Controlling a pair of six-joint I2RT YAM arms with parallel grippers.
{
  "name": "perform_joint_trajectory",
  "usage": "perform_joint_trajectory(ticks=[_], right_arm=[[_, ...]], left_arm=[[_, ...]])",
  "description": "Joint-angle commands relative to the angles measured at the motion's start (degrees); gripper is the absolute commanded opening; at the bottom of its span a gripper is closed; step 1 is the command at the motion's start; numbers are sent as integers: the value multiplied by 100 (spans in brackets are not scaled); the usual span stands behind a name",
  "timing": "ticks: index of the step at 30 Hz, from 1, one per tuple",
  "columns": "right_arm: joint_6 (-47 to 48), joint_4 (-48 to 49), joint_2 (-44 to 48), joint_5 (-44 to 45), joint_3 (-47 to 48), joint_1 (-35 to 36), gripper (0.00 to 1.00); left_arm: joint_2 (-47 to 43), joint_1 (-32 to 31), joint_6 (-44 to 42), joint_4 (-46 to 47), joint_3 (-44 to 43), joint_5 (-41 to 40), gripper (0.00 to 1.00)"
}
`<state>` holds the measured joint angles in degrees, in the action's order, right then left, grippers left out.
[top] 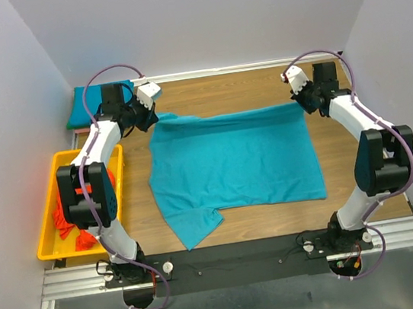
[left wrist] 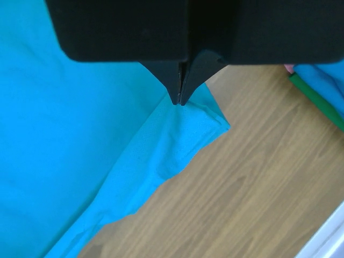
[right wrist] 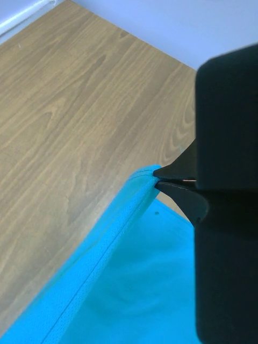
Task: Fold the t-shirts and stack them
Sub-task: Fold the tshirt
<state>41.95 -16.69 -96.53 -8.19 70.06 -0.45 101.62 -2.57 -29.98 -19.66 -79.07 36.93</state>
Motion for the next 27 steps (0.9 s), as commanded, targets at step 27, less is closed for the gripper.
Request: perform_joint_trajectory(ticks=[27], right_arm=[[164,-186,-191,-245,-1082,36,1]], left_arm=[[-477,20,-843,41,2071,-581,0]])
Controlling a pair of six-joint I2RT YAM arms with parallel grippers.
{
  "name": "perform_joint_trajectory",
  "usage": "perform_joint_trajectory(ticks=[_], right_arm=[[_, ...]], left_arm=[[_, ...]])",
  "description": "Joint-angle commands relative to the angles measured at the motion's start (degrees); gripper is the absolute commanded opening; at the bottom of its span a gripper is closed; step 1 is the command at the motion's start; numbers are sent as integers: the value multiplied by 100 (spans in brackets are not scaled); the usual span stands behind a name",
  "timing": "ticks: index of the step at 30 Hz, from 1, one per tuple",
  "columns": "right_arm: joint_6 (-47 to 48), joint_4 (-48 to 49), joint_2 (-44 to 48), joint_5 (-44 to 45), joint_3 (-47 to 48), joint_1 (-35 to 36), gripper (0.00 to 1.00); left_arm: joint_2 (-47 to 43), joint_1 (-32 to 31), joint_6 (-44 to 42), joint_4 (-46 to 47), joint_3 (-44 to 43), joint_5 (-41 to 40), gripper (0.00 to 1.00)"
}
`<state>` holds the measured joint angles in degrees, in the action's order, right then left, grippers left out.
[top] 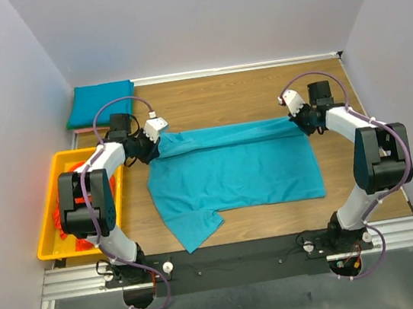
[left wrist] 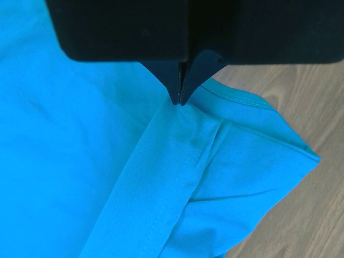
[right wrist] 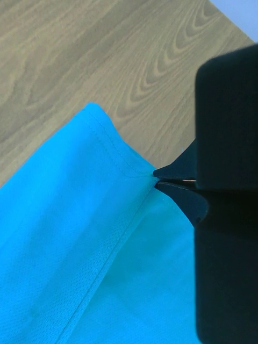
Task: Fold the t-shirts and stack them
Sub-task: Fold the tshirt
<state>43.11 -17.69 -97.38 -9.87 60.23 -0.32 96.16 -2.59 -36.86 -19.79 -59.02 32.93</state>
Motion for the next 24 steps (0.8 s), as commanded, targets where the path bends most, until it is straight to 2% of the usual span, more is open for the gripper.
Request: perform_joint_trajectory(ticks=[1,5,7,8,11,12,14,19,24], right_arm=[[48,-85,-97,-85,-108,23,1],[153,-198,-88,-77,-134,23,1],[258,-383,-62,-50,-108,23,4],[381,-575,-9,-33,-73,23,10],[523,-761,210,37,-37,23,16],[558,-919,263,29,58,23,25],[602,-1339,377,-120,243,23,36],[392,-1720,352,-279,805,23,38],[-347,-1992,-324,-594,1517,23,37]], left_arm=[[78,22,-172,46,75,-181,0],[192,4,-400,-130,-12,-199,0],[271,4,-760,-715,-161,-42,2],[272,13,-865,-876,-301,-15,7],[105,30,-1235,-1324,-513,117,21],[53,30,-1297,-1421,-583,178,24],[-10,30,-1359,-1694,-899,389,31],[289,4,-990,-1853,-1550,653,36],[789,-171,-577,-1668,-1928,733,39]])
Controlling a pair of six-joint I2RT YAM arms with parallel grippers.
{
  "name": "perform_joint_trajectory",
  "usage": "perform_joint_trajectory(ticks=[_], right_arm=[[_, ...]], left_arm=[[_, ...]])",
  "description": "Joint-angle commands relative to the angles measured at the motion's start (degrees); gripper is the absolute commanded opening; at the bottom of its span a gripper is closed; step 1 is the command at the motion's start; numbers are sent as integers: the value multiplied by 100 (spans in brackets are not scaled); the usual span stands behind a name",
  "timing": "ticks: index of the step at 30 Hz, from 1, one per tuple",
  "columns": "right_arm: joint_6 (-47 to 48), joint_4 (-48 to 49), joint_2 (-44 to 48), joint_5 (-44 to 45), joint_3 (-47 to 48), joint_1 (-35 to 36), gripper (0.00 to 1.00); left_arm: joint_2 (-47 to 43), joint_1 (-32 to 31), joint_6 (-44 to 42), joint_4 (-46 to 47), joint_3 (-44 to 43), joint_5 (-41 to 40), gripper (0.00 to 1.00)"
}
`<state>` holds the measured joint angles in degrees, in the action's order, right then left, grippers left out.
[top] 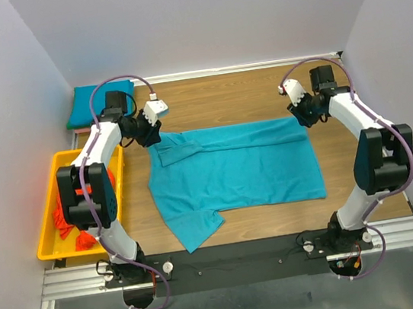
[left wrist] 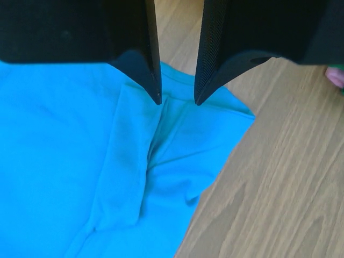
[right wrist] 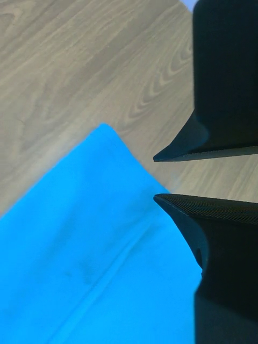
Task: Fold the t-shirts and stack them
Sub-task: Fold the tshirt
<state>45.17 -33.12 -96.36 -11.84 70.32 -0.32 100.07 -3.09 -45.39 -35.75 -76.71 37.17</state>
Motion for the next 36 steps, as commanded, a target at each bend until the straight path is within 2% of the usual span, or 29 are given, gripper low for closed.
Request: perform_joint_trajectory(ticks=[1,6,10,18,30,32,33,34,36], right_arm=[[-736,-510,-567,-581,613,23,37],[-1036,-870,-1271,-724,1167,23,38],[-940,-976,-1456,-548,1089,23,38],[-431,-1161,-1254,-232,571,23,36],[-316,-1188,-1280,-170,509,23,34],[-316,-1188,-1289,-152,509,23,34],[-316,-1188,-1298,-144,517,23,34],[-324,-1188,-1289,-161,543,23,34],[-324,-1188,-1281,-152,561,23,34]], left_arm=[[460,-147,328,-64,-186,300,42],[759,-358,487,155,-231,151,44],[961,-525,557,279,-239,36,44],[1181,-693,601,297,-318,-17,45],[1445,-895,838,560,-494,-78,45],[1471,-930,760,481,-529,18,38],[1463,-939,724,420,-530,62,31],[1410,-947,663,289,-521,176,20],[1322,-956,418,113,-494,291,7]])
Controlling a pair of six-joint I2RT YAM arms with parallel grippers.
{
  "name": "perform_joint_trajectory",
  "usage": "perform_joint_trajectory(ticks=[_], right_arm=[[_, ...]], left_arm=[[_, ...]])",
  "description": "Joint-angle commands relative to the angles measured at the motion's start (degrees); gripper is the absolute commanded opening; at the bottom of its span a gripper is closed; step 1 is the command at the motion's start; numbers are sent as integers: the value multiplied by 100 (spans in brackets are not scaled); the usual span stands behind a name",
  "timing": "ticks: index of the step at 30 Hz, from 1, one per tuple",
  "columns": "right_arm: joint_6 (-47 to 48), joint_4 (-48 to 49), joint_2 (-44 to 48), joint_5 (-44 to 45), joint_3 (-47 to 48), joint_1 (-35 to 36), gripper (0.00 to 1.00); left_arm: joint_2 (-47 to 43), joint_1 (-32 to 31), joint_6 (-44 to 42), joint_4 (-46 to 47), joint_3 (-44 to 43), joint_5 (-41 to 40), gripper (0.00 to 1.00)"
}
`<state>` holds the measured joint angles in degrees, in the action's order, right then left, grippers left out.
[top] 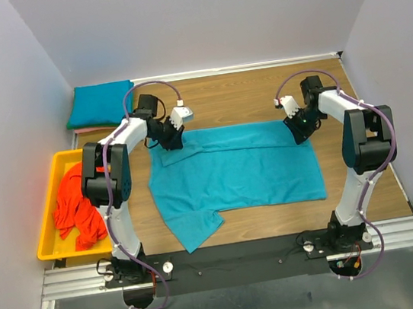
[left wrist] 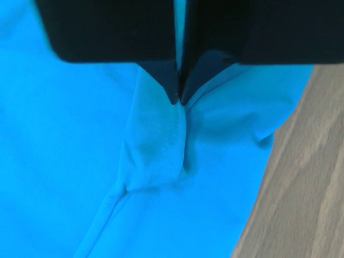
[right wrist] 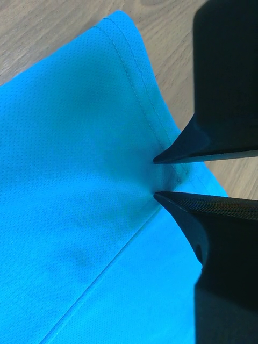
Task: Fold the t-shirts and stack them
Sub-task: Fold the tshirt
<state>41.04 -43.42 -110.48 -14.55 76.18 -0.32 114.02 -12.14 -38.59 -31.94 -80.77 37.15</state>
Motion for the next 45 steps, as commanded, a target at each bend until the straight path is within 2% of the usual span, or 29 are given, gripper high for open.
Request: perform_joint_trajectory(ticks=[1,3,7,11,14,18,23,27,32,38,45], right_arm=[[97,-158,123,136,-7,23,34],[115,-158,131,145,2,23,34],[124,-158,114,145,37,23,34],[133,-158,123,136,55,23,34],[159,-158,158,136,28,23,34],[177,-167,202,171,11,23,34],[177,-220,342,119,124,23,32],[124,-299,439,13,204,23,32],[36,-325,290,-110,187,23,32],[-8,-255,-44,135,37,23,32],[-130,70,-334,593,1,23,32]], left_arm=[[-177,-51,-446,-460,-36,372,5],[-266,-60,-665,-698,9,434,0],[-459,-69,-1150,-1365,131,601,0],[-872,-218,-1449,-1569,578,662,0],[-1205,-499,-1607,-1578,869,531,4],[-1513,-860,-1809,-1666,1213,188,15],[-1532,-650,-1951,-1912,846,-111,25],[-1304,-316,-1548,-1668,414,-41,30],[-952,-96,-915,-1096,185,-137,32],[-610,211,60,64,378,-865,33],[199,713,966,663,-192,-1482,31]])
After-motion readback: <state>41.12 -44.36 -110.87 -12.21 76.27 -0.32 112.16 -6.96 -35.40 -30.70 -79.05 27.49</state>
